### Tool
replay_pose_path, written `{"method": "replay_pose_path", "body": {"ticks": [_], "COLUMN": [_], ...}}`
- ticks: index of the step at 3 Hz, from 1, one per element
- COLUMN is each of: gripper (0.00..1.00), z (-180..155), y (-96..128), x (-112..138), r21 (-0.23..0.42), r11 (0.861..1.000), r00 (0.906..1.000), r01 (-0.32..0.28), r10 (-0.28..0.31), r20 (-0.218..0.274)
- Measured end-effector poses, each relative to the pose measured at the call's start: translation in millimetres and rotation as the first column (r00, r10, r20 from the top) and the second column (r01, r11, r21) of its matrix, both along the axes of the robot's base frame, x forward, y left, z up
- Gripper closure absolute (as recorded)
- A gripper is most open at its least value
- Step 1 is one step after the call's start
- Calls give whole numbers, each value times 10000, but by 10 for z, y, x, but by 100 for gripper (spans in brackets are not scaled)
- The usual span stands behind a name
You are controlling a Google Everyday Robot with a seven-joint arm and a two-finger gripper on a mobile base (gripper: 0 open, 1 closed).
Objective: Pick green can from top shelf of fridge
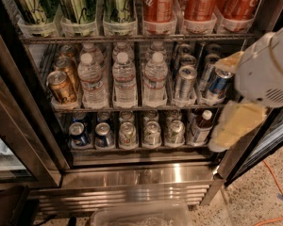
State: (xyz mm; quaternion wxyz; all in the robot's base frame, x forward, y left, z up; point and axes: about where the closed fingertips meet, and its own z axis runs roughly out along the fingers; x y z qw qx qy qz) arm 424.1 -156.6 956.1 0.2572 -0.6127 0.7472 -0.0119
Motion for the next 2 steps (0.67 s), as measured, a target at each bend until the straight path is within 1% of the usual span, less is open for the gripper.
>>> {"method": "replay_pose_path", "body": {"ticks": [1,2], "gripper": [0,0], "z": [50,129], "y": [511,567], "x": [43,89], "r21": [852,1001], "r11": [9927,9912], "r00": [9912,9872], "r01": [-849,-869], "r10": [754,722], "r20": [1092,1424]}}
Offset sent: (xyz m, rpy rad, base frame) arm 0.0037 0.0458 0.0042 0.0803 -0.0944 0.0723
